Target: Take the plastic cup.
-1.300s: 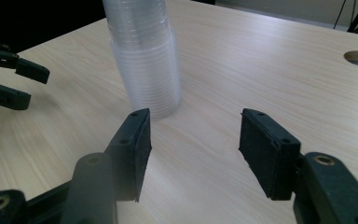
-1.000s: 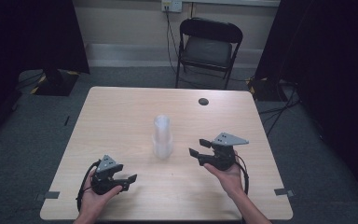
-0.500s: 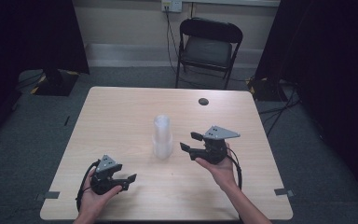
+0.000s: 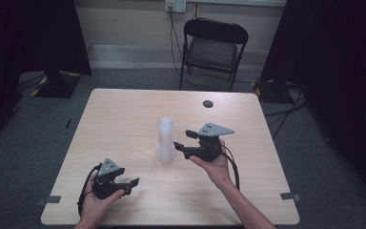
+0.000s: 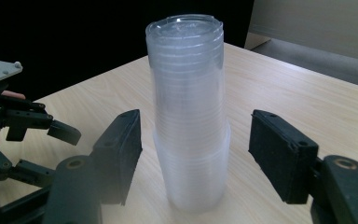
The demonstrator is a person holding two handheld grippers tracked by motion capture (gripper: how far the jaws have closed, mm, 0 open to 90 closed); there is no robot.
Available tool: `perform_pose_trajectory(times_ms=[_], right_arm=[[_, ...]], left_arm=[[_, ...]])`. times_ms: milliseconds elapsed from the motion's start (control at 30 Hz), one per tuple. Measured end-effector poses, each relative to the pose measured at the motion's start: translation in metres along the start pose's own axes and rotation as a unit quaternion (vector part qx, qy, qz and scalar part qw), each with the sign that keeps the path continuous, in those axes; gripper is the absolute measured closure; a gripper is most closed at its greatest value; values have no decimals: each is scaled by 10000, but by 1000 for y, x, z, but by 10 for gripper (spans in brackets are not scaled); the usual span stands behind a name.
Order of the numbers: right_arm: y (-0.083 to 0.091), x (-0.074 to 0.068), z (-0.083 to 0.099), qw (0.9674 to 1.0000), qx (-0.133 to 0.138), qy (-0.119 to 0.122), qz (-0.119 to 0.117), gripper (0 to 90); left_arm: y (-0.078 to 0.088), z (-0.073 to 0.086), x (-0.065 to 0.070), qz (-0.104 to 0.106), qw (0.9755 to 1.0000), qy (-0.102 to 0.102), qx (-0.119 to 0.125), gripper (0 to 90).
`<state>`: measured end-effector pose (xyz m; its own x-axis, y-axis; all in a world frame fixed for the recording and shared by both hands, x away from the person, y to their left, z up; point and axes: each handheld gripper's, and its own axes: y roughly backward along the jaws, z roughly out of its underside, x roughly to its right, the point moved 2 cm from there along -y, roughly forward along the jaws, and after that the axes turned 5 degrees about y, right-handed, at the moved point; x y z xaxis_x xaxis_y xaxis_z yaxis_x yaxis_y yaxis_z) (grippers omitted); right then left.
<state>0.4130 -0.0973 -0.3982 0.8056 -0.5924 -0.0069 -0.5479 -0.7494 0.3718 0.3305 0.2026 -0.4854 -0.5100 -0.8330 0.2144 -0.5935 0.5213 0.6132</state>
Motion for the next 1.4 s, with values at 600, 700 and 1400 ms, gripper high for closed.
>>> perform_pose_trajectory(times_ms=[600, 700, 1400], right_arm=[[-40, 2, -18, 9998, -155, 80, 8, 235], [-48, 3, -16, 9998, -180, 68, 42, 246], [-87, 1, -1, 9997, -218, -50, 12, 258]], left_arm=[[2, 0, 0, 33, 10000, -11, -2, 267], [2, 0, 0, 37, 10000, -8, 6, 267], [2, 1, -1, 47, 10000, -16, 3, 266]])
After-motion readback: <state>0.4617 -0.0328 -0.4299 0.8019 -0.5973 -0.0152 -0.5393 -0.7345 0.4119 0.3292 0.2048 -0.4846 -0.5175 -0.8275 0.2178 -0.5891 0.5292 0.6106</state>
